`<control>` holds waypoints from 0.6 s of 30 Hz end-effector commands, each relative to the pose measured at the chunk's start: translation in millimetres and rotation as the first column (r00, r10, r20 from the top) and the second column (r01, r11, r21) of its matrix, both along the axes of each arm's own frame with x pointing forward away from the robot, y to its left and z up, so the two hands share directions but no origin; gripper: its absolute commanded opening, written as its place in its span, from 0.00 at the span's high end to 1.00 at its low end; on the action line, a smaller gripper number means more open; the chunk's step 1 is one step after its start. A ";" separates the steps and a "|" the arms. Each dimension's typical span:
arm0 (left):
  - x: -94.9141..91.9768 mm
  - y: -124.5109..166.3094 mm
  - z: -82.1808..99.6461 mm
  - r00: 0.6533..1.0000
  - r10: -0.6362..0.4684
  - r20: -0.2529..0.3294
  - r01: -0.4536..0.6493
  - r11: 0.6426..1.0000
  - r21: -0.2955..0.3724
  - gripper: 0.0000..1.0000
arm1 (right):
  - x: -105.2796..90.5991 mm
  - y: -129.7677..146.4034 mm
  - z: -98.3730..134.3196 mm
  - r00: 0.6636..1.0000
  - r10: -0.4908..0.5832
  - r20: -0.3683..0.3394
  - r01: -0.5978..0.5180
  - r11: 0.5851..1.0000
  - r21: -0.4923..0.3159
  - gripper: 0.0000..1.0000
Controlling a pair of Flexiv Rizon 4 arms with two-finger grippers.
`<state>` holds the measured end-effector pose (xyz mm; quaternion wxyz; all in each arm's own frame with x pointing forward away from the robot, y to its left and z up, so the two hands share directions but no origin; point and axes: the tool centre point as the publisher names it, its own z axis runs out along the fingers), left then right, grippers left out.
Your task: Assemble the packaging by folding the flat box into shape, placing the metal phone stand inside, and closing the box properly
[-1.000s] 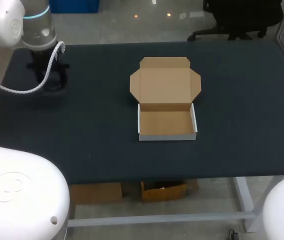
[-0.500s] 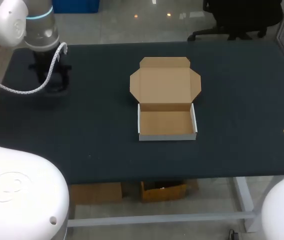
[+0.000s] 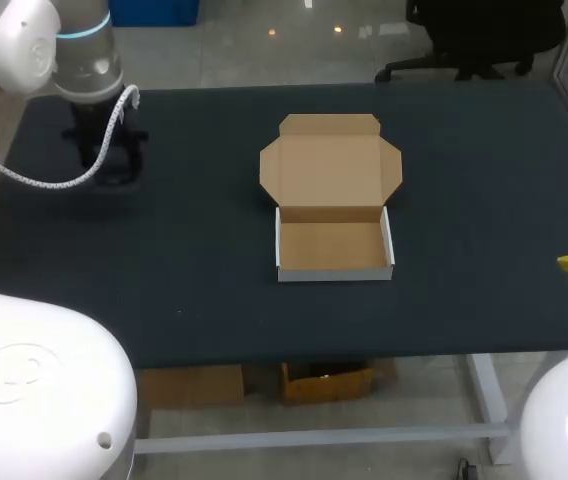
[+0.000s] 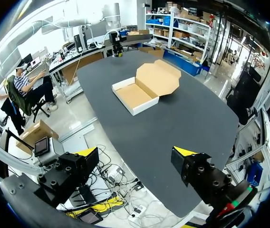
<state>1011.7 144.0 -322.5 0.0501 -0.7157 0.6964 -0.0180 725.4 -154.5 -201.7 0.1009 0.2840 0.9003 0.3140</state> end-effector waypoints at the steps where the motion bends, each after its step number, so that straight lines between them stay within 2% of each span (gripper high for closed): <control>1: -5.5 -4.3 2.5 1.000 -0.011 0.010 0.011 1.000 -0.005 1.00 | -9.3 0.1 1.6 0.999 -0.027 0.034 0.027 0.999 -0.016 0.00; 18: -30.6 -39.5 9.7 0.994 -0.105 0.016 0.105 0.994 -0.031 1.00 | -9.3 0.1 1.6 0.999 -0.027 0.034 0.027 0.999 -0.016 0.00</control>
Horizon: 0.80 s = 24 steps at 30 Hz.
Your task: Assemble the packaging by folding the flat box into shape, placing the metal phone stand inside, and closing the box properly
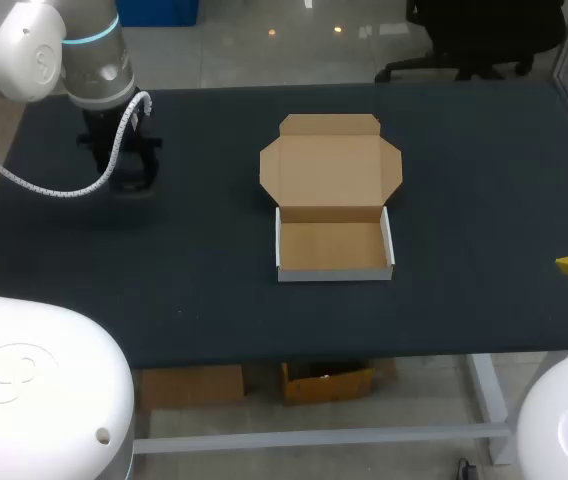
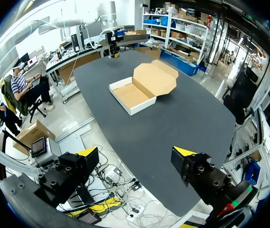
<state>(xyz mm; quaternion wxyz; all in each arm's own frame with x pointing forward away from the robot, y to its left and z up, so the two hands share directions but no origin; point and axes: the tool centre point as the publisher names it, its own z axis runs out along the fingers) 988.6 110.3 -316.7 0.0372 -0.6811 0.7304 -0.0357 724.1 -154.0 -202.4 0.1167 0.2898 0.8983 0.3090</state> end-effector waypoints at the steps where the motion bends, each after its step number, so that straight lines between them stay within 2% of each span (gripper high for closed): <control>1: -8.2 -7.5 4.0 1.000 -0.009 0.009 0.009 1.000 0.006 1.00 | -7.9 -0.5 2.3 1.000 -0.001 0.014 0.001 1.000 -0.002 0.00; 7: -15.9 -23.8 5.6 0.999 -0.033 0.015 0.033 0.999 0.013 1.00 | -0.7 0.8 -3.7 0.999 0.042 0.031 -0.043 0.998 0.049 0.00; 16: -21.2 -36.0 5.3 0.999 -0.047 0.018 0.047 0.999 0.021 1.00 | 9.9 7.4 -6.3 0.995 0.093 0.031 -0.094 0.995 0.035 0.00; 24: -26.3 -48.0 4.4 0.998 -0.066 0.017 0.066 0.998 0.025 1.00 | 11.1 7.1 -6.6 0.994 0.106 0.023 -0.107 0.994 0.031 0.00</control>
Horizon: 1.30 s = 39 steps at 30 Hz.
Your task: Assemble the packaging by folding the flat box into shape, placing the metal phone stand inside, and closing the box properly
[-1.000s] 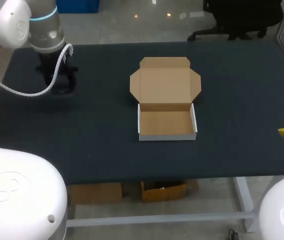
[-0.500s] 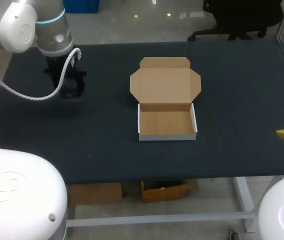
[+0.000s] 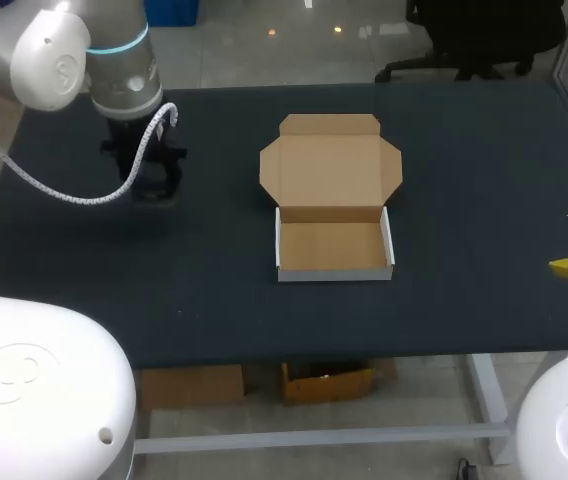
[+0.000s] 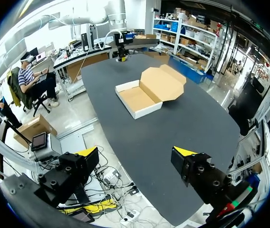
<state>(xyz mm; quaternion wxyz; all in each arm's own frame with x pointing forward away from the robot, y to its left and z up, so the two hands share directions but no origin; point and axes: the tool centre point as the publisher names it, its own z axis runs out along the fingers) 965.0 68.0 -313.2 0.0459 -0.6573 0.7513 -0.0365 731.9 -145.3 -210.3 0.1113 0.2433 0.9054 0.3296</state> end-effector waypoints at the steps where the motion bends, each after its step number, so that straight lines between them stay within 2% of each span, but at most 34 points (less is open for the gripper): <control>1: -3.4 -7.6 1.0 1.000 -0.006 0.005 0.006 1.000 0.011 1.00 | 3.3 -1.6 1.4 1.000 0.011 -0.008 -0.011 1.000 0.007 0.00; 21: -26.0 -48.5 10.1 0.996 -0.081 0.047 0.081 0.997 0.009 1.00 | 3.3 -1.6 1.4 1.000 0.011 -0.008 -0.011 1.000 0.007 0.00; 39: -45.5 -104.4 22.6 0.982 -0.171 0.074 0.171 0.985 0.004 1.00 | 3.3 -1.6 1.4 1.000 0.011 -0.008 -0.011 1.000 0.007 0.00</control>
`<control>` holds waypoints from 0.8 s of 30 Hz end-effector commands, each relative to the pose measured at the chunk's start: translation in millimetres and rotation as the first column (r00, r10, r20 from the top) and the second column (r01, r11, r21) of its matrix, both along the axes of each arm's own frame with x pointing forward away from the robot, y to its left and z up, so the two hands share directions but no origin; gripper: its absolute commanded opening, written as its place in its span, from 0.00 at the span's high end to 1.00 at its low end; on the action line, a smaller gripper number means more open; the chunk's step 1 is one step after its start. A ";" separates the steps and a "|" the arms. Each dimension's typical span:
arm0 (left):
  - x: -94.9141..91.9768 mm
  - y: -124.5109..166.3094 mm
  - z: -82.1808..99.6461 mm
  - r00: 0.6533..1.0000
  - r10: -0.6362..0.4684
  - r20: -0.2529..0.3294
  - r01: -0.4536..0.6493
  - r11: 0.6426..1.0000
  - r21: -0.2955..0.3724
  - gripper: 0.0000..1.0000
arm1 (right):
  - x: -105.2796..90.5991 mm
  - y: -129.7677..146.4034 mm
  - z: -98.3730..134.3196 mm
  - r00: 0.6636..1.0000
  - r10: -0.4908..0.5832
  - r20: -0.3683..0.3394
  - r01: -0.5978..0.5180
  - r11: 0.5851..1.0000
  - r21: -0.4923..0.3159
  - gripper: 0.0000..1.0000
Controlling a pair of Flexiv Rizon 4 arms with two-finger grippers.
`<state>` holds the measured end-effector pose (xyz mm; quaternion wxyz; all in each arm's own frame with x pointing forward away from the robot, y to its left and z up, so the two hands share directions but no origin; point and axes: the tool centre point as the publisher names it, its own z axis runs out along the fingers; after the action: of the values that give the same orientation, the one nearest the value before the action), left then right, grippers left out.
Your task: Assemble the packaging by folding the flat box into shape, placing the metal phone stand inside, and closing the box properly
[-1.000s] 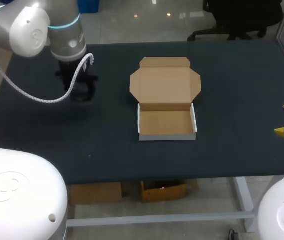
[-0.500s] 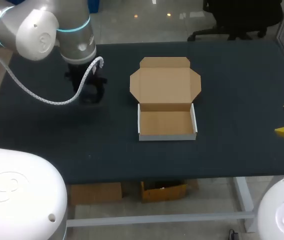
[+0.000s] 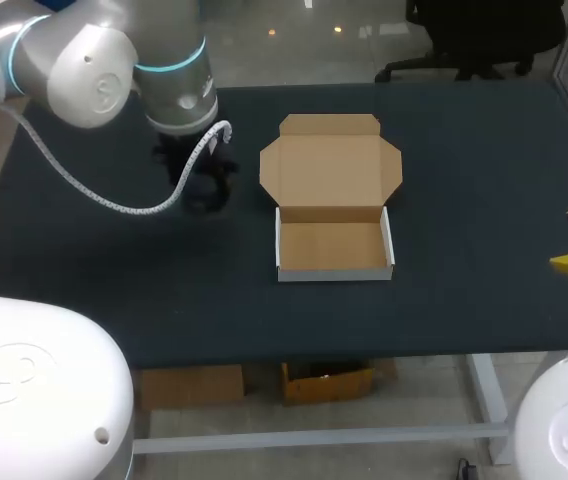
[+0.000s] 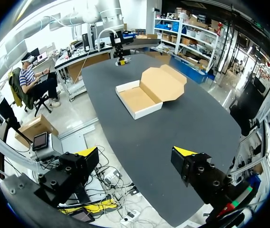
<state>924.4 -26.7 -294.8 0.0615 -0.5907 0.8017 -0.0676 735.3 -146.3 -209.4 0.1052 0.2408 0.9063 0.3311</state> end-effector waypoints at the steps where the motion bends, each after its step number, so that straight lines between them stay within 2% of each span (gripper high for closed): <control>1: -5.5 -12.3 4.6 1.000 -0.006 0.010 0.006 1.000 0.013 1.00 | -0.1 -0.7 0.4 1.000 0.002 0.001 -0.002 1.000 0.003 0.00; 10: -15.7 -39.6 7.0 0.998 -0.064 0.014 0.064 0.998 0.010 1.00 | -0.1 -0.7 0.4 1.000 0.002 0.001 -0.002 1.000 0.003 0.00; 24: -32.2 -83.9 0.9 0.986 -0.164 0.025 0.163 0.986 0.019 1.00 | -0.1 -0.7 0.4 1.000 0.002 0.001 -0.002 1.000 0.003 0.00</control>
<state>893.3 -102.4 -292.5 0.0657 -0.5216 0.8470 -0.0789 736.0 -145.9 -209.9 0.1051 0.2413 0.9063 0.3305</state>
